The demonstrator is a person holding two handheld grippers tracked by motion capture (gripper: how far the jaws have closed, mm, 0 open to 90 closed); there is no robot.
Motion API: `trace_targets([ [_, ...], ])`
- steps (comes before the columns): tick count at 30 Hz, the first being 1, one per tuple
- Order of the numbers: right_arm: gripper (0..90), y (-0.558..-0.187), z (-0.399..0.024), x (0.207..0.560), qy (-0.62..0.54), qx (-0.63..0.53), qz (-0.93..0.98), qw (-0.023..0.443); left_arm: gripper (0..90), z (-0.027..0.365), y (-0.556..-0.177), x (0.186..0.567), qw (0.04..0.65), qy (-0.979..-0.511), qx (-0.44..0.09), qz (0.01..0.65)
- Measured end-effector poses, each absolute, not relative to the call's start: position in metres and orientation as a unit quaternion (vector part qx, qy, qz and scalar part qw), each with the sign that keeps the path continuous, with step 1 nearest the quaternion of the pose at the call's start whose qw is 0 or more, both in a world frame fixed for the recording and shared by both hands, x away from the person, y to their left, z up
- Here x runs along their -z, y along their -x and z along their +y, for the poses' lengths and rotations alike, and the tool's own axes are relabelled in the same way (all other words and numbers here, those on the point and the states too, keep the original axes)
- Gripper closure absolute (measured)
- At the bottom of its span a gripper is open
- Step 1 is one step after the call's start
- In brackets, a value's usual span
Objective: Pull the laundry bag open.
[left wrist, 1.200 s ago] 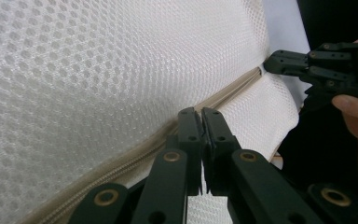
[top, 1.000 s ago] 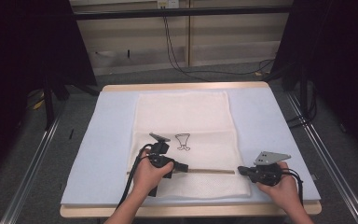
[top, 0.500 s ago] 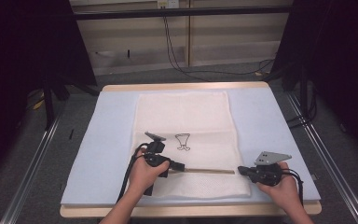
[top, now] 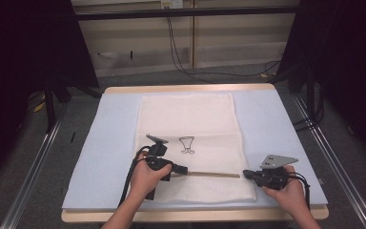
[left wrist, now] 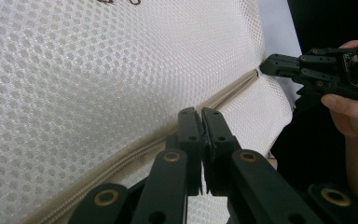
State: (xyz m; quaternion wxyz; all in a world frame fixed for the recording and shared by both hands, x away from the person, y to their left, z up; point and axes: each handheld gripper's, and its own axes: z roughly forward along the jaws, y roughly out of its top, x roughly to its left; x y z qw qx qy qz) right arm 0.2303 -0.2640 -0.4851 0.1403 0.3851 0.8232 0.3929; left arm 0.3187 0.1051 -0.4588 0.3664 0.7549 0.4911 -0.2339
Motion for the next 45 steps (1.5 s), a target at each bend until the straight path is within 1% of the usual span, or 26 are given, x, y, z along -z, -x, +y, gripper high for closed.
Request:
trace_targets([
  [7, 90.0, -0.230, -0.264, 0.485, -0.386, -0.393, 0.823, 0.139, 87.6, 0.111, -0.319, 0.457, 0.365, -0.753, 0.234, 0.494],
  [13, 90.0, -0.230, -0.263, 0.485, -0.386, -0.392, 0.823, 0.142, 87.5, 0.133, -0.318, 0.456, 0.366, -0.751, 0.221, 0.503],
  [25, 90.0, -0.231, -0.263, 0.485, -0.386, -0.391, 0.823, 0.142, 87.5, 0.168, -0.316, 0.455, 0.374, -0.734, 0.219, 0.522],
  [26, 90.0, -0.230, -0.263, 0.485, -0.387, -0.390, 0.824, 0.141, 87.5, 0.171, -0.316, 0.455, 0.373, -0.738, 0.211, 0.521],
  [27, 90.0, -0.230, -0.263, 0.485, -0.388, -0.391, 0.823, 0.140, 87.5, 0.172, -0.315, 0.455, 0.374, -0.732, 0.221, 0.525],
  [30, 90.0, -0.230, -0.263, 0.485, -0.387, -0.391, 0.823, 0.140, 87.5, 0.179, -0.315, 0.454, 0.376, -0.731, 0.215, 0.528],
  [45, 90.0, -0.231, -0.263, 0.485, -0.386, -0.390, 0.824, 0.142, 87.4, 0.213, -0.311, 0.454, 0.380, -0.706, 0.219, 0.556],
])
